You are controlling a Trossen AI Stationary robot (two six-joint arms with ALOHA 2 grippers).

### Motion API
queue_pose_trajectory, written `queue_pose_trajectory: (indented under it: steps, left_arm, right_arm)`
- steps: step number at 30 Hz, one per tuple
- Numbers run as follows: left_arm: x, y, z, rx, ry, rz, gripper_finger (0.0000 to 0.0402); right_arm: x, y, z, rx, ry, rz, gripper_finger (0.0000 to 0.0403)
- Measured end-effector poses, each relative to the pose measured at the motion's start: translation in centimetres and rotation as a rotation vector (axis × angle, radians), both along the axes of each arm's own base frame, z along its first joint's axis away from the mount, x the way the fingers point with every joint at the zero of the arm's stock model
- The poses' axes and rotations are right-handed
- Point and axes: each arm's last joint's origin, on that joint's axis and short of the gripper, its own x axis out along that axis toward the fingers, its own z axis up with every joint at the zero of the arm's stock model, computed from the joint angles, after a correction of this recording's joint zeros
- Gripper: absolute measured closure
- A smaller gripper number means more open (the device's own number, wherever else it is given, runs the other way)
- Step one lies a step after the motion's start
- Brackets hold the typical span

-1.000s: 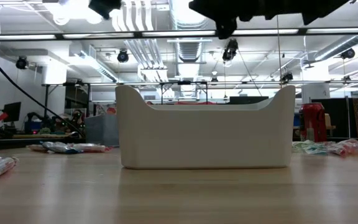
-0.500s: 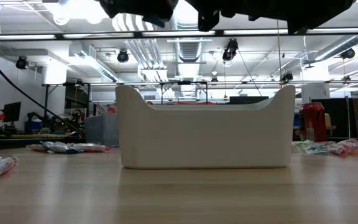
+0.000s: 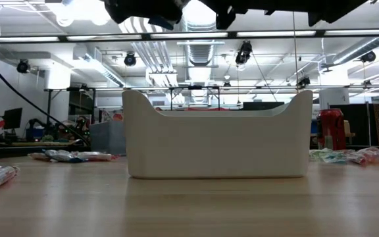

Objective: Sort candy
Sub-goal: Put the white chocolate bar into the white bin

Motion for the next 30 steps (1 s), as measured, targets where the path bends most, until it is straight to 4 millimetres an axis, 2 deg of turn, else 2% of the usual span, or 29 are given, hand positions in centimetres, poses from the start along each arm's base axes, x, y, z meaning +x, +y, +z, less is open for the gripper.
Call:
queue_pose_trajectory:
  steps: [6,14,19,23,30]
  left_arm:
    - [-0.28,0.19,-0.4,0.033,0.048,0.011,0.0391]
    - [-0.62,0.29,-0.83,0.06,0.102,0.01,0.0391]
    - [-0.64,0.38,-0.93,0.066,0.113,0.013,0.0391]
    - [-0.54,0.56,-0.99,0.056,0.11,0.029,0.0391]
    - [-0.5,0.53,-1.0,0.039,0.112,0.015,0.0391]
  right_arm:
    - [-0.31,0.18,-0.03,0.11,0.069,0.062,0.0324]
    - [-0.73,0.15,-0.19,0.203,0.16,0.053,0.0216]
    - [-0.88,0.07,0.28,0.206,0.141,0.041,0.0165]
    - [-0.85,0.05,0.38,0.187,0.135,0.032,0.015]
    - [-0.75,-0.49,0.42,0.137,0.123,-0.079,0.0158]
